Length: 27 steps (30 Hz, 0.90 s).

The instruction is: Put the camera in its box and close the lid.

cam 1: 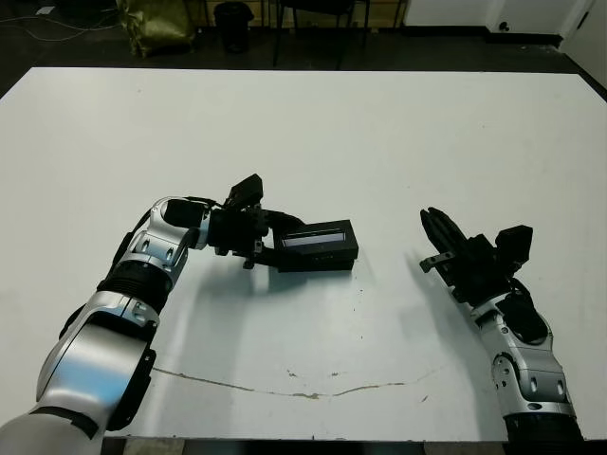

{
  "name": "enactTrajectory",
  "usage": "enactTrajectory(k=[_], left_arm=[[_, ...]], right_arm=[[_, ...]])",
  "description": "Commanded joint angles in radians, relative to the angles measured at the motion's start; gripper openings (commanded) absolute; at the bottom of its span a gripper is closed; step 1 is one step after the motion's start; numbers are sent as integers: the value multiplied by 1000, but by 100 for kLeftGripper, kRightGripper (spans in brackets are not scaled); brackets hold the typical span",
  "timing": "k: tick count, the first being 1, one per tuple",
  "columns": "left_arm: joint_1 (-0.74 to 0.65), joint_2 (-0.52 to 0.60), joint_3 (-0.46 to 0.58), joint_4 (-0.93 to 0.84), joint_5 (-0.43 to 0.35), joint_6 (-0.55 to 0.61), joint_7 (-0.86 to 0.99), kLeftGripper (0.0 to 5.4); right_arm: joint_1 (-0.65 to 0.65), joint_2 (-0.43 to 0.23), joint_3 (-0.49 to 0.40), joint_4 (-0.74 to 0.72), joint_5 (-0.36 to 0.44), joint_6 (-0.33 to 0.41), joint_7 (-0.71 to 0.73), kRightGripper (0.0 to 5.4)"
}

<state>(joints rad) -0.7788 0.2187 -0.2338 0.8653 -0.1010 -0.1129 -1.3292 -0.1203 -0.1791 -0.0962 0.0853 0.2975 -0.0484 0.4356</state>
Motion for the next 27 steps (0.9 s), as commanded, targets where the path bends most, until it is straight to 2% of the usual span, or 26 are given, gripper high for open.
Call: enactTrajectory(k=[1, 14, 16, 23, 27], left_arm=[[13, -15, -22, 9, 29, 4, -1, 264], [13, -18, -53, -20, 67, 2, 21, 264], [12, -18, -57, -19, 74, 1, 25, 264], [16, -15, -69, -20, 104, -71, 47, 264], [13, -20, -72, -14, 112, -67, 54, 264]], right_arm=[[11, -3, -4, 2, -3, 18, -9, 0], [13, -4, -5, 14, -5, -6, 1, 0], [17, -3, -5, 4, -4, 9, -7, 0], [18, 0, -7, 6, 17, 5, 11, 0], [15, -1, -9, 19, 25, -10, 27, 0]])
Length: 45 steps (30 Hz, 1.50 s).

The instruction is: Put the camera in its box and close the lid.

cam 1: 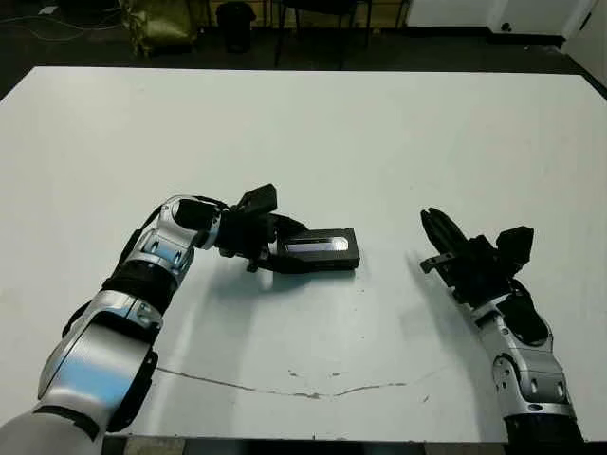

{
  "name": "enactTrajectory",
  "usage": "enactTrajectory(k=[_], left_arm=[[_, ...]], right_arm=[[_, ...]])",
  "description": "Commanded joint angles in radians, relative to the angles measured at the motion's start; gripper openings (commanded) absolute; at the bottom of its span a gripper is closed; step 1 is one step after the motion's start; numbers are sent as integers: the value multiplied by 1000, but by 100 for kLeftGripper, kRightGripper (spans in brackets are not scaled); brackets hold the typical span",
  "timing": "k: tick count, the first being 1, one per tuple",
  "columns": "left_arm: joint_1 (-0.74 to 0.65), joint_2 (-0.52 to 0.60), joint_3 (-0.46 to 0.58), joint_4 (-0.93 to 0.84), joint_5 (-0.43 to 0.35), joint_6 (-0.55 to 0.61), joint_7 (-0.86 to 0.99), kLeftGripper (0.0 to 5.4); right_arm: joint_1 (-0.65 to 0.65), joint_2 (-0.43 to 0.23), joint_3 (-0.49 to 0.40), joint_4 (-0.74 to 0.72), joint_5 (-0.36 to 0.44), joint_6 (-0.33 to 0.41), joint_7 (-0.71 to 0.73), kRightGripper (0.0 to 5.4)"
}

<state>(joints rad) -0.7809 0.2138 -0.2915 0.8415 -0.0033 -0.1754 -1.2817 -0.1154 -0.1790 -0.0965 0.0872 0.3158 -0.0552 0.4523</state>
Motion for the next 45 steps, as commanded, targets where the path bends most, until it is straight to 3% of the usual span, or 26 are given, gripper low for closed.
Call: enactTrajectory(k=[1, 7, 9, 20, 29, 34, 39, 41, 45], left_arm=[[15, -17, -13, 10, 14, -1, 9, 264], [16, -24, -16, -11, 33, 65, 70, 264], [17, -24, -19, -26, 41, 72, 83, 291], [18, -14, -18, -37, 37, 31, 74, 539], [24, 21, 13, -57, -17, 67, -15, 539], [100, 86, 116, -246, -136, 151, -12, 539], [337, 83, 366, -672, -322, 353, 314, 527], [422, 45, 444, -781, -356, 349, 461, 499], [563, -12, 534, -882, -329, 220, 678, 405]], right_arm=[[11, -1, -9, 16, 7, -2, 8, 0], [19, 1, -4, 3, -5, -3, -3, 0], [21, 1, -4, -4, -6, 3, -7, 0], [21, 4, -7, 2, -1, 4, -4, 0], [22, 4, -6, 0, 1, 3, 0, 0], [27, 6, -8, -15, 4, 14, -9, 0], [36, 15, -7, -40, 17, 33, -19, 0], [39, 19, -6, -44, 17, 29, -23, 0], [56, 42, -2, -74, 11, 31, -56, 0]])
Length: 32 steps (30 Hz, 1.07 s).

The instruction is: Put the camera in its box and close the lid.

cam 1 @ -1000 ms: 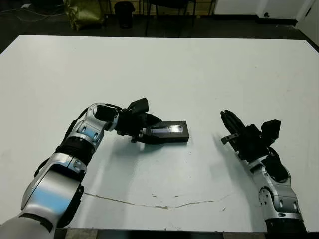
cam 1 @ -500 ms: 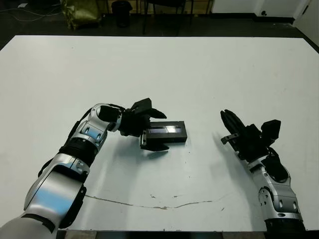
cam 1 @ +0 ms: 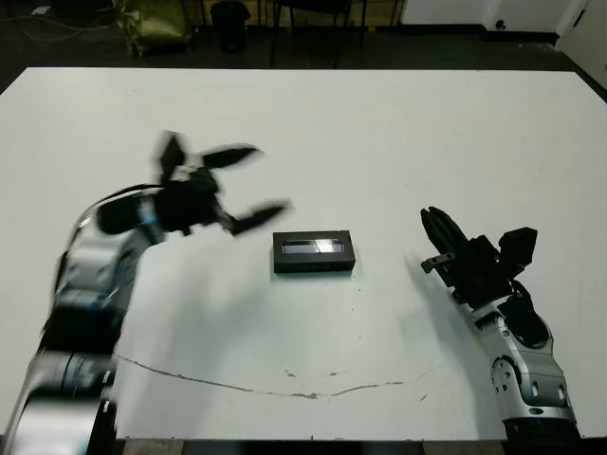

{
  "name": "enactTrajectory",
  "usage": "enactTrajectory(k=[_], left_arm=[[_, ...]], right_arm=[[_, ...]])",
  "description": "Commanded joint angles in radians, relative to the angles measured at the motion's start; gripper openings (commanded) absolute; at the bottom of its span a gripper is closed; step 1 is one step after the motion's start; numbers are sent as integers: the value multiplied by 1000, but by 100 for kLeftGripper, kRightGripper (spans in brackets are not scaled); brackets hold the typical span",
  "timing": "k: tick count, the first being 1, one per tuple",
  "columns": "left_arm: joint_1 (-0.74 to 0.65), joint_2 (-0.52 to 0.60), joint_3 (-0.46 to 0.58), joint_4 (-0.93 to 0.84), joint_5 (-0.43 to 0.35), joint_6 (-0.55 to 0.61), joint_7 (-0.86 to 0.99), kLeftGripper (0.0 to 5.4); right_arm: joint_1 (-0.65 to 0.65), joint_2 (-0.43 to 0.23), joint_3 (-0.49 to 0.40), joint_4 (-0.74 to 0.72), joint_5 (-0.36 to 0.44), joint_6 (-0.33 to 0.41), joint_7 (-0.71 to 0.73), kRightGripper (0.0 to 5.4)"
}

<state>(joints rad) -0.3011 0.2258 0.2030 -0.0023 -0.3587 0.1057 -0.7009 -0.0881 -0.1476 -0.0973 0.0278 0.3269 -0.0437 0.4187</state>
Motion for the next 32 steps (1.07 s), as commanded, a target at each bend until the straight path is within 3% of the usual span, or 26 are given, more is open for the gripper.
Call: enactTrajectory(k=[1, 7, 11, 16, 32], left_arm=[[111, -28, 48, -50, 43, -97, 130, 378], [245, -94, 68, -2, 172, -371, 336, 226], [315, -123, 33, -17, 232, -384, 430, 127], [347, -124, -17, -38, 254, -375, 465, 2], [326, -110, -83, 38, 232, -442, 435, 2]], right_arm=[[32, 18, -1, -20, 2, 17, -27, 0], [68, 75, 8, -71, -41, 19, -137, 0], [89, 95, 22, -102, -69, 50, -198, 0], [91, 102, 27, -100, -68, 44, -208, 0], [86, 100, 24, -114, -73, 63, -218, 0]])
